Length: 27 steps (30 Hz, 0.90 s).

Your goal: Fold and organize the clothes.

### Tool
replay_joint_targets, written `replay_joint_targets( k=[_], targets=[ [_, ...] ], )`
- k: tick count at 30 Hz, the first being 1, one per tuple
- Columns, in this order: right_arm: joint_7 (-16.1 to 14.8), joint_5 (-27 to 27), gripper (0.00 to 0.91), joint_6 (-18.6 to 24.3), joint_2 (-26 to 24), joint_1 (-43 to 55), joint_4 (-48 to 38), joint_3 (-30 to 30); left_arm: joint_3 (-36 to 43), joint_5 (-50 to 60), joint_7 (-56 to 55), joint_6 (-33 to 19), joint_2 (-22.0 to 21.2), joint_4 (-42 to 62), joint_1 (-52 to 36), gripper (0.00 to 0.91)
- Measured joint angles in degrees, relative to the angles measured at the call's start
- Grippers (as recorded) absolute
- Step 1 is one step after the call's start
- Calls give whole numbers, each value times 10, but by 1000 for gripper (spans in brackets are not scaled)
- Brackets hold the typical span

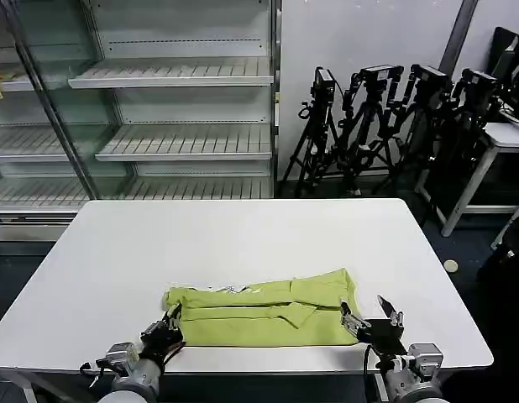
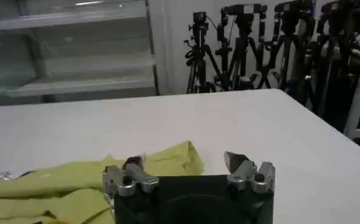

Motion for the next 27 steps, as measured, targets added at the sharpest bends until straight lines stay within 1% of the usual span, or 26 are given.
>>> replay_joint_targets(
  k=[6, 12, 27],
  targets=[
    [2, 5, 907, 0, -3, 0, 2, 6, -22, -34, -2, -1, 9, -6, 6, 20],
    [3, 11, 907, 0, -7, 4, 0, 11, -75, -79, -1, 1, 29, -9, 18, 20],
    [3, 14, 907, 1, -10, 3, -3, 13, -290, -218, 16, 28, 107, 31, 26, 20]
  ],
)
